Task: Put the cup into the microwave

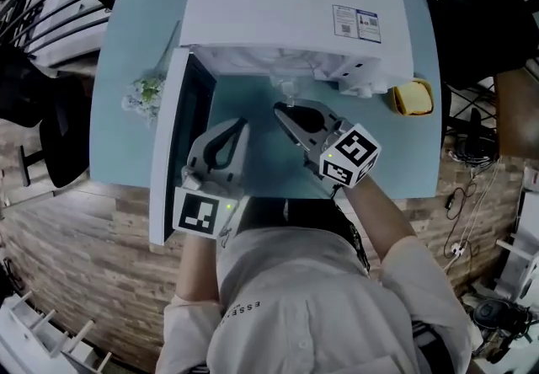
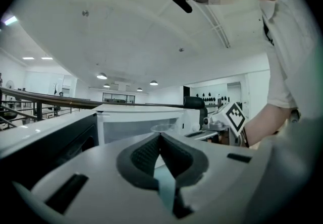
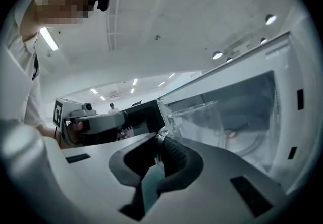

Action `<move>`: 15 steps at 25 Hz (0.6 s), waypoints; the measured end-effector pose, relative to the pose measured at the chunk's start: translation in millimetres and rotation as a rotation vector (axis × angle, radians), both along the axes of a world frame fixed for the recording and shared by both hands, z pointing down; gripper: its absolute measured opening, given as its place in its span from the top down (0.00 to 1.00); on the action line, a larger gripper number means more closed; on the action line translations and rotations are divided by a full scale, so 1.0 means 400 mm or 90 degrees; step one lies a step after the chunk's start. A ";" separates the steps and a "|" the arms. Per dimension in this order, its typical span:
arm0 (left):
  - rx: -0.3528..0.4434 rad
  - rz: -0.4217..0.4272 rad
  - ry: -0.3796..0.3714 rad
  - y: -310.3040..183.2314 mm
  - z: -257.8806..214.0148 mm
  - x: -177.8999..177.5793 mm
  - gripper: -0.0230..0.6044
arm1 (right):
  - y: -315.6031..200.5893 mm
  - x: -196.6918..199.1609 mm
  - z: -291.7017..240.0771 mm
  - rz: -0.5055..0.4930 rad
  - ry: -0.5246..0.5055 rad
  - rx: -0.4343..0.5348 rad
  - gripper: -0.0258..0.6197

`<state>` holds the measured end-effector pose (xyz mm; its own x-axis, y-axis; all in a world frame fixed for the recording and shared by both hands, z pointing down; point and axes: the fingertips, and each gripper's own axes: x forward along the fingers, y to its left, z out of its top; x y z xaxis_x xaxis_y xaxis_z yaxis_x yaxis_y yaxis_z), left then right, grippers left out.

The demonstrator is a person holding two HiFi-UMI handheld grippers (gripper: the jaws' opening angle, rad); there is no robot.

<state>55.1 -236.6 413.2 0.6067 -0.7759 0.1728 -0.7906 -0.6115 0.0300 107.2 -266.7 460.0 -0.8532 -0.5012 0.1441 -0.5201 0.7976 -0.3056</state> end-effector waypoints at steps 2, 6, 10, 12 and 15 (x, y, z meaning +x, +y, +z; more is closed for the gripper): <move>-0.004 -0.013 0.008 -0.014 0.005 -0.010 0.96 | -0.029 -0.016 0.018 -0.012 0.001 -0.005 0.91; -0.005 -0.017 -0.008 -0.037 0.021 -0.022 0.96 | -0.091 -0.047 0.045 -0.024 -0.002 -0.007 0.91; -0.005 -0.020 -0.020 -0.052 0.044 -0.015 0.96 | -0.146 -0.055 0.073 -0.023 -0.007 -0.005 0.91; -0.003 -0.020 -0.024 -0.060 0.054 -0.013 0.96 | -0.171 -0.058 0.086 -0.019 -0.007 -0.004 0.91; -0.008 -0.021 -0.034 -0.066 0.070 -0.013 0.96 | -0.194 -0.063 0.108 -0.016 0.000 -0.002 0.91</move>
<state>49.8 -263.0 441.3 0.5701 -0.7933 0.2136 -0.8114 -0.5844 -0.0051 82.0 -344.4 503.1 -0.8658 -0.4788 0.1455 -0.4995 0.8093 -0.3090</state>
